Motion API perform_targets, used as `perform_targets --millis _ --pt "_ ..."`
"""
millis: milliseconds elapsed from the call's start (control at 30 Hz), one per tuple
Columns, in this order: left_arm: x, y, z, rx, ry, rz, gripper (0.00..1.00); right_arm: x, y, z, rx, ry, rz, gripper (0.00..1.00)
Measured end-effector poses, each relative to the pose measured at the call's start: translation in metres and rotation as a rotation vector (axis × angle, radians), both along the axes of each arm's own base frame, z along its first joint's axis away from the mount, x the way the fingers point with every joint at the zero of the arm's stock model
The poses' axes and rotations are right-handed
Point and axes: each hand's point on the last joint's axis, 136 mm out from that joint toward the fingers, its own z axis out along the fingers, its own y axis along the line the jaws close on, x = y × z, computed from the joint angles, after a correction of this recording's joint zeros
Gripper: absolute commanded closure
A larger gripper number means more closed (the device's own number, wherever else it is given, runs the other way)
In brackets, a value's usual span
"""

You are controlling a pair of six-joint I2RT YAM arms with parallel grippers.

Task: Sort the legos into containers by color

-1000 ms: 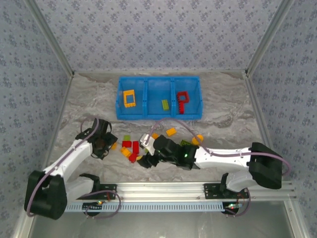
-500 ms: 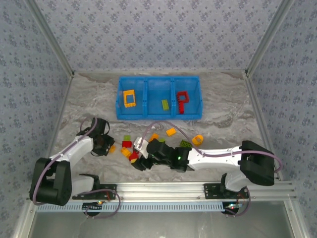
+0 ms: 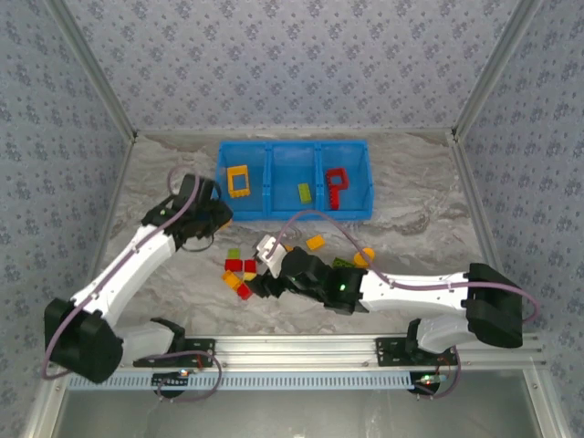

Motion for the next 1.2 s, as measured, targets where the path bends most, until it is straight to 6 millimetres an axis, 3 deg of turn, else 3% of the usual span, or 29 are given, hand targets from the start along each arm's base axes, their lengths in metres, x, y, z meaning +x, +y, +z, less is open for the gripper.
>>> perform_targets --millis 100,300,567,867,967,1200 --pt "0.023 -0.01 -0.006 0.071 0.043 -0.055 0.8 0.014 -0.012 0.011 0.03 -0.012 -0.072 0.31" --pt "0.081 -0.028 -0.04 0.229 0.124 -0.162 0.79 0.038 -0.036 0.029 0.078 -0.026 -0.213 0.31" --pt "0.123 -0.042 -0.078 0.302 0.168 -0.262 0.77 0.048 -0.05 0.03 0.092 -0.015 -0.277 0.31" --pt "0.188 -0.048 -0.08 0.245 0.089 -0.294 0.73 0.072 -0.067 0.024 0.09 -0.016 -0.366 0.28" --pt "0.206 -0.052 -0.079 0.226 0.065 -0.303 0.71 0.089 -0.057 0.024 0.059 -0.043 -0.391 0.28" --pt "0.216 -0.058 -0.087 0.171 0.078 -0.324 0.69 0.125 0.015 0.041 -0.021 -0.155 -0.399 0.27"
